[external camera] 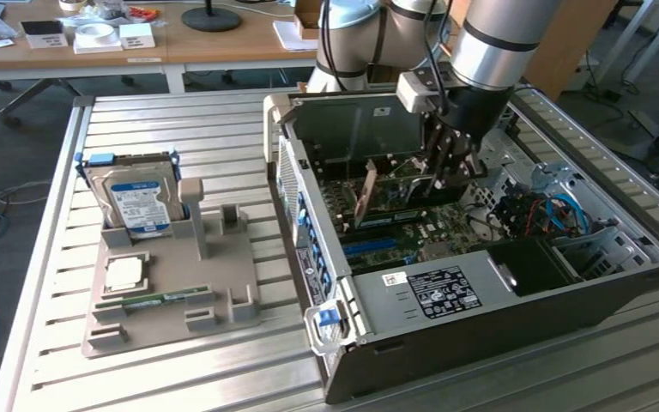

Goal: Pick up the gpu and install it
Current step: 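Insert the gpu into the slot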

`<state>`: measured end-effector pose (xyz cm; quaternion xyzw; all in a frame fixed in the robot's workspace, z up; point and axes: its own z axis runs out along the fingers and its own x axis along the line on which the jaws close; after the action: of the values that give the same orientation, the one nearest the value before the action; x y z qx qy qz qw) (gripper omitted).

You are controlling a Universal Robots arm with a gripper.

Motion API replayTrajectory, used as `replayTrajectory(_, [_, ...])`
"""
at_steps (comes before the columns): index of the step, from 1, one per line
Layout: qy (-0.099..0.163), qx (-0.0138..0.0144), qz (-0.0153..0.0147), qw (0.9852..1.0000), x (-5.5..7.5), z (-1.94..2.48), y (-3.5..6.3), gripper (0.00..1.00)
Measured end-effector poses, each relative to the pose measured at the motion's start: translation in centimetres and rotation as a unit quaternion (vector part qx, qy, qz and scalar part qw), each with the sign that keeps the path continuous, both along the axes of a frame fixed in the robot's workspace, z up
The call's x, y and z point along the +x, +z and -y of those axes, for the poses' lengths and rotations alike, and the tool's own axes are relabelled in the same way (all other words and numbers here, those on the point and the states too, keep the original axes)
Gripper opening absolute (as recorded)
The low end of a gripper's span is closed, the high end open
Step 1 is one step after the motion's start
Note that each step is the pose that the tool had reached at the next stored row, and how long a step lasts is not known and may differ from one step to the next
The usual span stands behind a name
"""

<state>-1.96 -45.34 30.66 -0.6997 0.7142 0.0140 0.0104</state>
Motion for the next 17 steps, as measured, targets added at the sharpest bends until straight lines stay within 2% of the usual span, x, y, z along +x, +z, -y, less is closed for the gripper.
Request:
replayTrajectory(7, [0.007,-0.0001,0.0,1.0,-0.3,0.06,-0.21,0.27])
replayTrajectory(17, [0.012,-0.0002,-0.0001,0.9999,-0.89,0.06,-0.98,0.27])
